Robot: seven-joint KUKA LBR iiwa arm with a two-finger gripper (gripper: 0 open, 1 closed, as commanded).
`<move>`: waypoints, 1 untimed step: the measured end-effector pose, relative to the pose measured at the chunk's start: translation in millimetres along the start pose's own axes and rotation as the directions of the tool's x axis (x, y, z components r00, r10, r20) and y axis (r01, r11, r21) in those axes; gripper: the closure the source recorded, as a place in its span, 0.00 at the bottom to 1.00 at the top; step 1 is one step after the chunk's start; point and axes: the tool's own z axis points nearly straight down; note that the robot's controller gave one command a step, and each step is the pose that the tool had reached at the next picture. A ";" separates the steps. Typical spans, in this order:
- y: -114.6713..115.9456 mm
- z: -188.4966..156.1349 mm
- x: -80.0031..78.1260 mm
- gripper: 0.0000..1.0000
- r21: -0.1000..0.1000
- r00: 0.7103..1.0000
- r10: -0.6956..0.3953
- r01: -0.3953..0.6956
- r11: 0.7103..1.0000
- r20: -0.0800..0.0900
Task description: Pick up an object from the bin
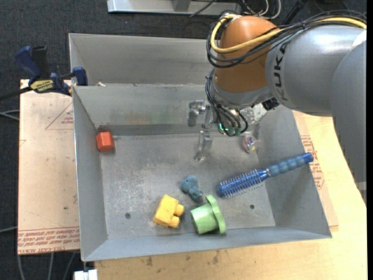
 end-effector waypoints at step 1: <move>16.9 72.7 57.6 0.00 0.000 0.945 -0.326 0.326 0.945 0.001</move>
Offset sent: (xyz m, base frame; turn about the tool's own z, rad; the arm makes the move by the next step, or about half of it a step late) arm -0.0561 0.0157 -0.0693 -0.3327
